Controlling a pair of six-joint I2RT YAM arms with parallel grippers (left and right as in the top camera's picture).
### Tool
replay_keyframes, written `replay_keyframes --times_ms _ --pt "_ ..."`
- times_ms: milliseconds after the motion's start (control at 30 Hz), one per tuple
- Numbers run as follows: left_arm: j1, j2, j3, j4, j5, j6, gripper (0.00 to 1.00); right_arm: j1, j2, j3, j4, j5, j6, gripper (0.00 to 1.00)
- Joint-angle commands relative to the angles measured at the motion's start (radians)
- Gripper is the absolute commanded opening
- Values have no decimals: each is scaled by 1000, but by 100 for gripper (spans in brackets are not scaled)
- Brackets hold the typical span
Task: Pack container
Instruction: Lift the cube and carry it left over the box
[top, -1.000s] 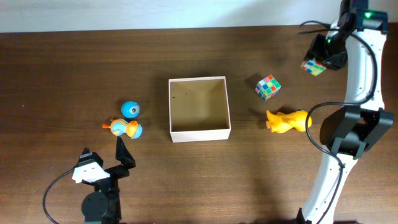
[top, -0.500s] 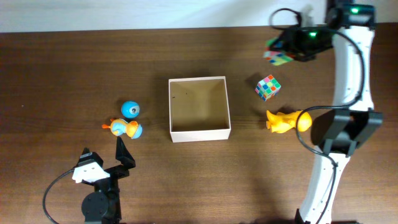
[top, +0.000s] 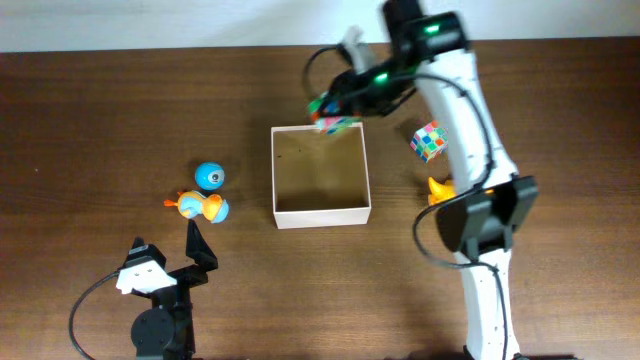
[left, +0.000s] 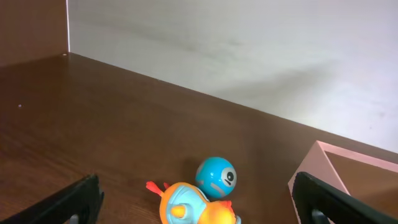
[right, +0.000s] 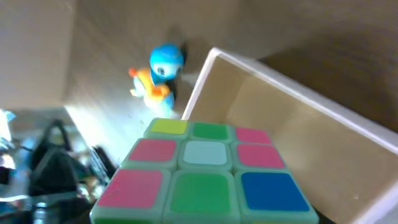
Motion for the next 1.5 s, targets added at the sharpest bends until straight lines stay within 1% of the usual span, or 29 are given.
replay_keyframes --times_ms 0,167,300,567,767,933,1100,1333,1467 --pt "5 -8 -7 2 -7 15 99 89 -12 26 2 239 41 54" --pt "5 -8 -7 2 -7 15 99 206 -12 24 10 471 143 54" --pt "5 -8 -7 2 -7 16 99 273 -12 23 12 672 270 54" --pt "5 -8 -7 2 -7 15 99 319 -11 -14 33 814 494 54" --pt "5 -8 -7 2 -7 15 99 324 -11 -90 85 827 605 54" --pt "5 -8 -7 2 -7 15 99 324 -11 -185 154 798 609 54" --pt "5 -8 -7 2 -7 15 99 324 -11 -243 219 779 622 54" --pt "5 -8 -7 2 -7 15 99 334 -11 -338 352 729 646 54" --pt "5 -8 -7 2 -7 15 99 344 -11 -378 385 729 646 54"
